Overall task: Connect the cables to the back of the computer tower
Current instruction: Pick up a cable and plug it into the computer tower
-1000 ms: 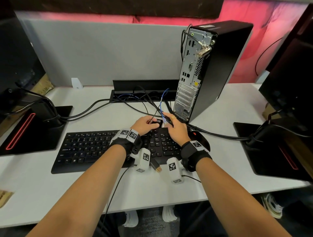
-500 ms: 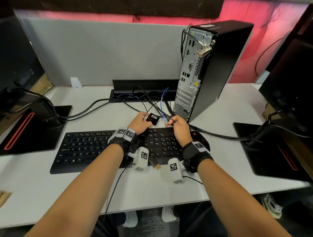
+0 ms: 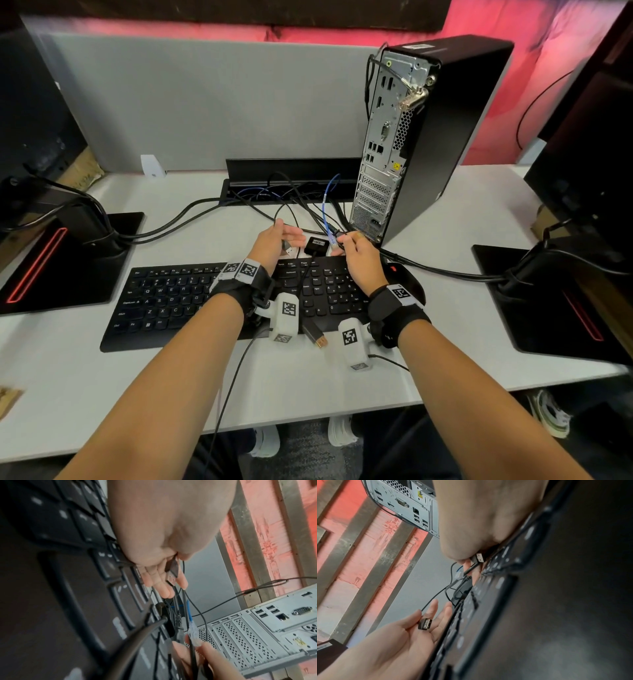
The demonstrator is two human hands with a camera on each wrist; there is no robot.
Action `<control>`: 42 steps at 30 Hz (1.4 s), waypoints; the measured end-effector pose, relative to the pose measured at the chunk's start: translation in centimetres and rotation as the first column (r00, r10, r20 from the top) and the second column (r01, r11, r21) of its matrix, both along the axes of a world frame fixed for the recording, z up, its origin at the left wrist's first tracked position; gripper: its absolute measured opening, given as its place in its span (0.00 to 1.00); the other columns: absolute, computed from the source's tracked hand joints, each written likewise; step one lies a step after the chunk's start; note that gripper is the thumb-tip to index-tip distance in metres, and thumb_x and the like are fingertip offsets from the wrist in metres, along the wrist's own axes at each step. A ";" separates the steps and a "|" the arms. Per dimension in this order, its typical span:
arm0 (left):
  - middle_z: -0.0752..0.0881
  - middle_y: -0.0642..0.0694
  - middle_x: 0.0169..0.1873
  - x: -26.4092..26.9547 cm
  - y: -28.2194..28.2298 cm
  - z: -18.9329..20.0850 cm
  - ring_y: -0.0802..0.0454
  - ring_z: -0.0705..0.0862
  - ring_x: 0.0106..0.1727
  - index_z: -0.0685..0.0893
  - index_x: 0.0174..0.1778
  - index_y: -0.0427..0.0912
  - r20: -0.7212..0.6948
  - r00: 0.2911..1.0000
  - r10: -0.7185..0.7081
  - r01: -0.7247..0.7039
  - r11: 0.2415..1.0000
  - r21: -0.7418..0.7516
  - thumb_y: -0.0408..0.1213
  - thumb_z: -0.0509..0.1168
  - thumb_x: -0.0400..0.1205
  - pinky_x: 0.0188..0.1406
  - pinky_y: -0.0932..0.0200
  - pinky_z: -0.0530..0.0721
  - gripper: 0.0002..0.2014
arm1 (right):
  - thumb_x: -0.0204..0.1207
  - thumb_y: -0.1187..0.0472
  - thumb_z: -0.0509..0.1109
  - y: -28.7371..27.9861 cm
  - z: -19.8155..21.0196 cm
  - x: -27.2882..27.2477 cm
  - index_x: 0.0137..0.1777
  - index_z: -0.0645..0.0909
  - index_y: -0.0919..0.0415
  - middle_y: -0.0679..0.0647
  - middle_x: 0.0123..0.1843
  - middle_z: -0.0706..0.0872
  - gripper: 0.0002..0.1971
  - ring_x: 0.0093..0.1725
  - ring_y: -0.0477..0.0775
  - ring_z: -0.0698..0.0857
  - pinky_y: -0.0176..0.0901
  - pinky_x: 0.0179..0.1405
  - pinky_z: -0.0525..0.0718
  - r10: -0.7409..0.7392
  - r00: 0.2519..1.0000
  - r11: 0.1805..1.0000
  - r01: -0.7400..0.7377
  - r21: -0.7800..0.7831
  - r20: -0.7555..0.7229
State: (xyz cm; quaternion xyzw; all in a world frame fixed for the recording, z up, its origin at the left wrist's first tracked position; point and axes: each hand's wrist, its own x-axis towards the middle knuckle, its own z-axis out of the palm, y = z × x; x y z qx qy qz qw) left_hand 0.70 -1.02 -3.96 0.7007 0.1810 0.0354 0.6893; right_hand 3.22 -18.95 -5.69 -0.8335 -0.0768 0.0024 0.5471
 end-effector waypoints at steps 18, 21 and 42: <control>0.83 0.50 0.53 -1.1 -1.6 0.9 0.54 0.80 0.57 0.84 0.60 0.44 -0.112 0.934 -0.339 0.355 0.840 0.411 0.42 0.64 0.82 0.64 0.58 0.75 0.12 | 0.82 0.52 0.65 -0.4 -0.6 0.0 0.64 0.80 0.52 0.51 0.51 0.89 0.13 0.55 0.54 0.86 0.48 0.63 0.76 0.101 0.978 0.968 -0.054 -0.244 0.182; 0.80 0.50 0.58 -1.2 -1.5 1.0 0.55 0.77 0.63 0.79 0.68 0.47 -0.103 0.933 -0.345 0.356 0.847 0.395 0.40 0.65 0.82 0.64 0.60 0.73 0.17 | 0.84 0.51 0.62 -0.3 -0.7 0.1 0.59 0.83 0.55 0.52 0.50 0.90 0.13 0.54 0.55 0.86 0.51 0.62 0.80 0.077 0.981 0.982 -0.044 -0.181 0.179; 0.82 0.47 0.64 -1.4 -1.5 1.0 0.51 0.80 0.64 0.81 0.67 0.46 -0.039 0.950 -0.311 0.298 0.859 0.416 0.44 0.54 0.87 0.71 0.53 0.73 0.17 | 0.77 0.42 0.65 -0.3 0.2 -0.9 0.61 0.81 0.42 0.40 0.52 0.87 0.14 0.56 0.46 0.85 0.52 0.68 0.68 0.224 0.956 0.878 -0.114 -0.465 0.190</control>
